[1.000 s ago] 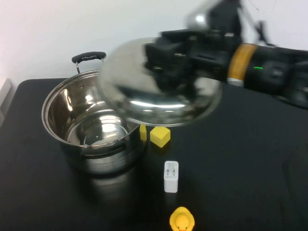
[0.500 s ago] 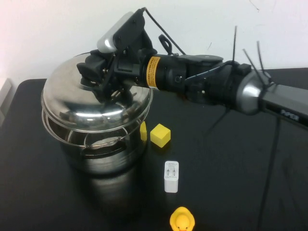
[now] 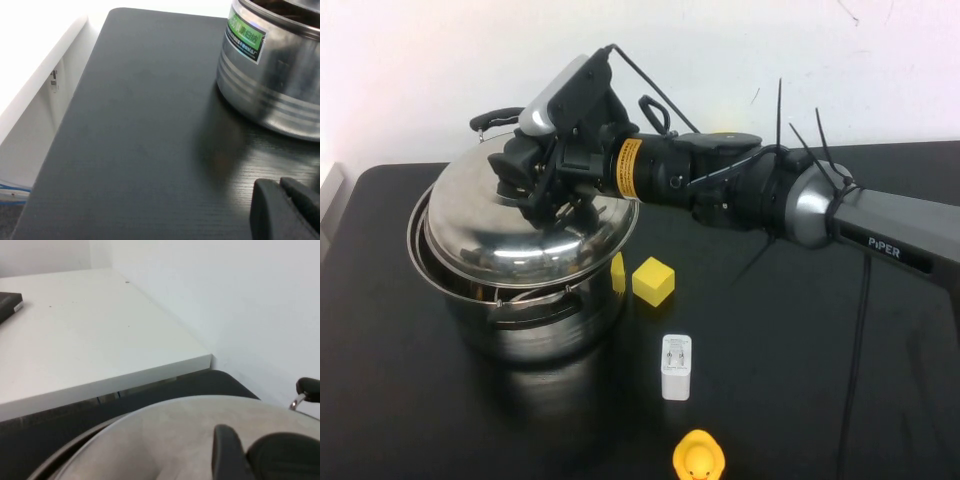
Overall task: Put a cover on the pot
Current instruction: Place the pot lid on the pot
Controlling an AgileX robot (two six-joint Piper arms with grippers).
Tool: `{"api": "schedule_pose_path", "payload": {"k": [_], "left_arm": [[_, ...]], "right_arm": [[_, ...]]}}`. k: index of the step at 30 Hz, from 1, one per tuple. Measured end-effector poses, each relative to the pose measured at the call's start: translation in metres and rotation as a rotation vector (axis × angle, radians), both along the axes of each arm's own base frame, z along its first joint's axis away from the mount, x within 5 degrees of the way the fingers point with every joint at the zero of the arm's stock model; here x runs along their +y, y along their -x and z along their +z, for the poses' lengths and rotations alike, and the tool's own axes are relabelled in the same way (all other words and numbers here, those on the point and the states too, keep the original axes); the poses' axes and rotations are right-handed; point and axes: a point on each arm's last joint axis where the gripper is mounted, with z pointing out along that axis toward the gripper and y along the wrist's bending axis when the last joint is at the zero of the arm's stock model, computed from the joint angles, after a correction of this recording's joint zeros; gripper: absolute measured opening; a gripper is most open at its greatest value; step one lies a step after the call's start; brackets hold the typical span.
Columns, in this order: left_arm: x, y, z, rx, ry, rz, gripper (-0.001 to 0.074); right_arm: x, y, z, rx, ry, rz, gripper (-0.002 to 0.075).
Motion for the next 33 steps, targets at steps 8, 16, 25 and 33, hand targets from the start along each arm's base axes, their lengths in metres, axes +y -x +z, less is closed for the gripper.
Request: {"api": "schedule_pose_path", "payload": {"k": [8, 16, 25, 33], "left_arm": [[0.0, 0.0, 0.0, 0.0, 0.0, 0.0, -0.0002], [0.0, 0.0, 0.0, 0.0, 0.0, 0.0, -0.0002], [0.0, 0.0, 0.0, 0.0, 0.0, 0.0, -0.0001], [0.0, 0.0, 0.0, 0.0, 0.0, 0.0, -0.0002]], "right_arm": [[0.004, 0.003, -0.003, -0.036, 0.016, 0.035, 0.034], [0.022, 0.019, -0.006, -0.093, 0.057, 0.077, 0.034], [0.023, 0.019, -0.006, -0.089, 0.063, 0.06, 0.034], [0.023, 0.018, -0.006, -0.079, 0.049, 0.05, 0.034]]}}
